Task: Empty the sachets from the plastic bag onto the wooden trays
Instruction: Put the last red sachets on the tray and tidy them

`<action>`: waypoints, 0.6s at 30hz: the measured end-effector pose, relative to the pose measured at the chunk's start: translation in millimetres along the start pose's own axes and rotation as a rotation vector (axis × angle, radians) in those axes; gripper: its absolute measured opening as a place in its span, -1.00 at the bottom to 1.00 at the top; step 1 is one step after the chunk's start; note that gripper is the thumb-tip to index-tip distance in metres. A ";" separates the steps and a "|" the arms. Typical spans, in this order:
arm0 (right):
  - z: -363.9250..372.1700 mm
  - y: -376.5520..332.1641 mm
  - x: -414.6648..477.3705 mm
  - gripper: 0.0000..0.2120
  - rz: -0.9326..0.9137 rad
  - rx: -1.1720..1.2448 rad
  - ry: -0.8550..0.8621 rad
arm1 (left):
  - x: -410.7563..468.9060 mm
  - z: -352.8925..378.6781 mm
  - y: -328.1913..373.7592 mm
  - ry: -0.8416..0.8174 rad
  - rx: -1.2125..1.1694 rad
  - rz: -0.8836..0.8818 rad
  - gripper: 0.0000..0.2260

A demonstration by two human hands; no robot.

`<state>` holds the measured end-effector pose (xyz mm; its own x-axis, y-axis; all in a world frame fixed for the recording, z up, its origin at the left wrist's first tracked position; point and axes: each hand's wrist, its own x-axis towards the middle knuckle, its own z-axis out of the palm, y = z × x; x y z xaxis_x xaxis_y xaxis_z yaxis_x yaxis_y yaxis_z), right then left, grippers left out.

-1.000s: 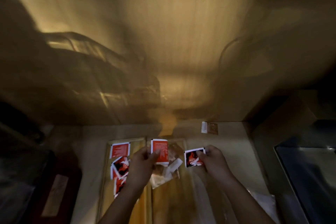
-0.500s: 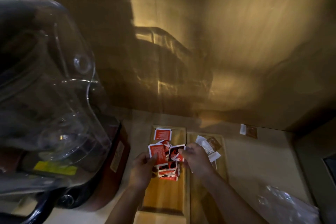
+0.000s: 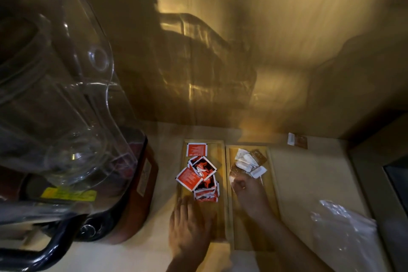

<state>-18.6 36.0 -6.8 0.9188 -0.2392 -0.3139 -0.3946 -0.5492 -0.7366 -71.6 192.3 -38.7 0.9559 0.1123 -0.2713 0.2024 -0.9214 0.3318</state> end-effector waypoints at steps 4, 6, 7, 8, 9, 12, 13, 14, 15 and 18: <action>-22.7 18.1 -0.5 -0.88 0.076 0.064 0.043 | -5.1 13.4 0.9 0.054 0.080 0.044 -0.07; -33.5 26.9 -0.5 -0.87 0.084 0.082 0.061 | -4.8 14.0 0.5 0.033 0.093 0.072 -0.10; -38.5 30.0 -0.6 -0.88 0.078 0.087 0.072 | -3.9 14.9 -0.1 0.014 0.112 0.065 -0.12; -43.4 32.5 0.3 -0.88 0.070 0.086 0.081 | -3.0 18.0 -1.9 -0.005 0.126 0.064 -0.13; -48.0 35.3 2.3 -0.89 0.062 0.079 0.091 | -2.7 20.3 -3.2 -0.013 0.135 0.054 -0.15; -62.4 46.4 16.7 -0.89 0.065 0.066 0.124 | -2.6 27.3 -7.1 -0.019 0.212 0.026 -0.19; -67.3 50.3 24.0 -0.89 0.069 0.054 0.132 | -1.2 30.0 -7.6 -0.006 0.226 0.021 -0.19; -72.5 54.0 32.1 -0.89 0.078 0.049 0.143 | 0.5 32.9 -8.5 0.023 0.233 0.020 -0.19; -78.0 57.3 40.9 -0.89 0.091 0.056 0.158 | 2.4 35.0 -8.8 0.045 0.238 0.017 -0.18; -96.2 66.7 68.6 -0.89 0.146 0.065 0.228 | 3.8 38.7 -9.9 0.078 0.234 0.028 -0.17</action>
<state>17.7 -94.0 -19.9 0.8249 -0.4902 -0.2815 -0.5145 -0.4447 -0.7332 -78.3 187.4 -78.0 0.9759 0.1058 -0.1910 0.1298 -0.9845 0.1178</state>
